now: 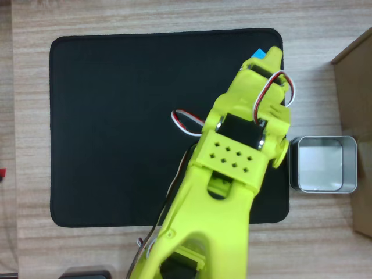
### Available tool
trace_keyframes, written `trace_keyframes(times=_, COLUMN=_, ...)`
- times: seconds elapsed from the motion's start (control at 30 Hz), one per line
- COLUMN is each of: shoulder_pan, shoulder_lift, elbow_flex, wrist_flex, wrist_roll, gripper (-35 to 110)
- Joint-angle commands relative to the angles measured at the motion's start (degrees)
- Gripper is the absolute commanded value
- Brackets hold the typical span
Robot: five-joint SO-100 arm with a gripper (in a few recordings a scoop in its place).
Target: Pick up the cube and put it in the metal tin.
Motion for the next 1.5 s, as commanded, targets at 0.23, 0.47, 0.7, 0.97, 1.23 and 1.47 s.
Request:
trace_keyframes(times=0.23, shoulder_pan=-0.44, shoulder_lift=-10.37, elbow_flex=-8.61, wrist_flex=-0.09, wrist_roll=3.6, gripper=29)
trace_keyframes(times=0.47, shoulder_pan=-0.35, shoulder_lift=-16.26, elbow_flex=-13.89, wrist_flex=0.53, wrist_roll=5.36, gripper=28)
trace_keyframes(times=0.7, shoulder_pan=-0.53, shoulder_lift=-19.69, elbow_flex=-20.21, wrist_flex=10.2, wrist_roll=6.94, gripper=27)
trace_keyframes(times=0.97, shoulder_pan=-1.49, shoulder_lift=-26.19, elbow_flex=-29.88, wrist_flex=20.21, wrist_roll=10.02, gripper=27)
trace_keyframes(times=1.23, shoulder_pan=-3.25, shoulder_lift=-28.3, elbow_flex=-31.9, wrist_flex=20.04, wrist_roll=10.9, gripper=11)
trace_keyframes(times=1.47, shoulder_pan=-2.64, shoulder_lift=-26.1, elbow_flex=-30.59, wrist_flex=20.04, wrist_roll=10.9, gripper=0)
